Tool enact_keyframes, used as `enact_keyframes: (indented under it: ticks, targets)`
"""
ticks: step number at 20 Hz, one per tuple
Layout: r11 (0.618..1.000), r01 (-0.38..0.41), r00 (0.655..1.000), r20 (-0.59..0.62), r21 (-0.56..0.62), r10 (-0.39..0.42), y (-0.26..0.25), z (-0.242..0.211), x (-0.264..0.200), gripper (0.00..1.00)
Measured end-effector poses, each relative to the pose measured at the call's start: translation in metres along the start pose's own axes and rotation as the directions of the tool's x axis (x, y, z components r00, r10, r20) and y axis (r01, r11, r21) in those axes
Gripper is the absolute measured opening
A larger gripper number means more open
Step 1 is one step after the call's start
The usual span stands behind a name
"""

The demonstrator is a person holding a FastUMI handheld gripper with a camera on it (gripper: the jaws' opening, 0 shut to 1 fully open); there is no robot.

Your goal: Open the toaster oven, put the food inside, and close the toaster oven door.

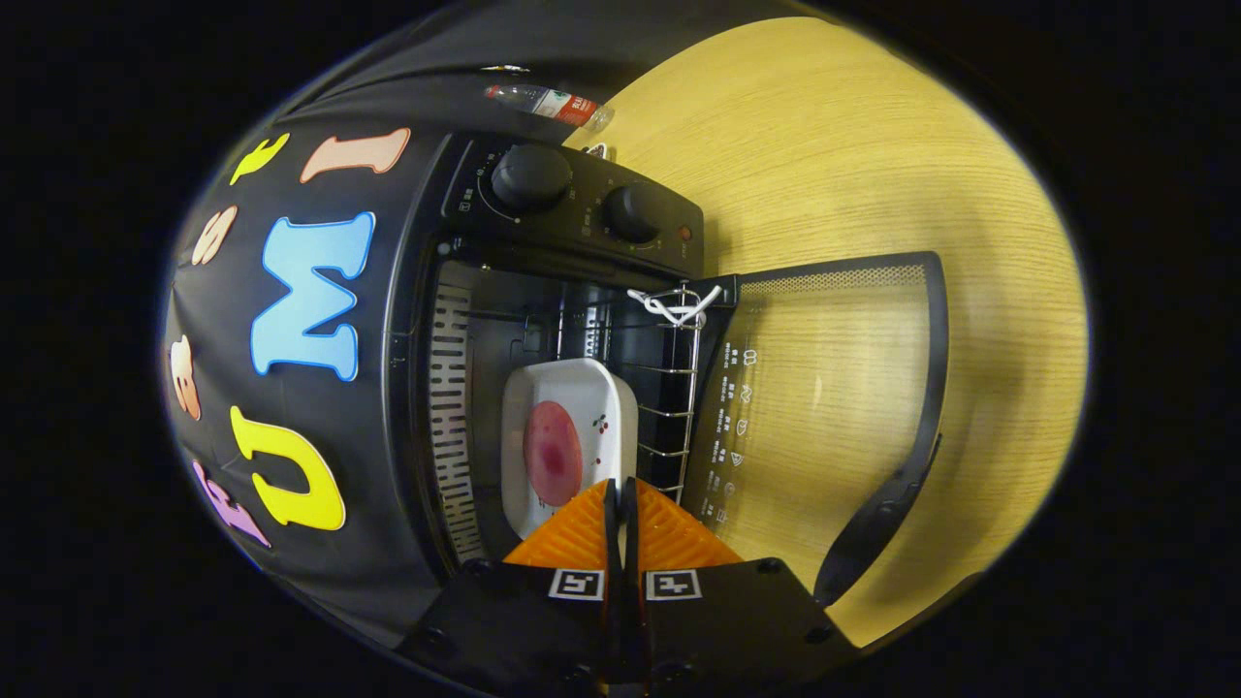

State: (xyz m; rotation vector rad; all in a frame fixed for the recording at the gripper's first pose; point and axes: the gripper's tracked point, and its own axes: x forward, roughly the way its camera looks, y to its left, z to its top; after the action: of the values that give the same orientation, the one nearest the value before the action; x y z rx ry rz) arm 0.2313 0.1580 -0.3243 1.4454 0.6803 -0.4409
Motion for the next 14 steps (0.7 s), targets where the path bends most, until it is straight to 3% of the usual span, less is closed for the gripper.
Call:
enact_keyframes:
  ticks: [6,9,11,14]
  targets:
    - [1.0,0.005,1.0,0.016,-0.01,-0.004,0.003,0.0,0.008,0.02]
    - [0.999,-0.026,1.0,0.004,-0.019,0.026,0.009,-0.003,0.007,0.07]
    - [0.997,-0.063,0.998,-0.006,-0.032,0.063,0.017,-0.008,-0.002,0.19]
    - [0.989,-0.111,0.994,-0.029,-0.098,0.109,0.024,-0.011,-0.017,0.66]
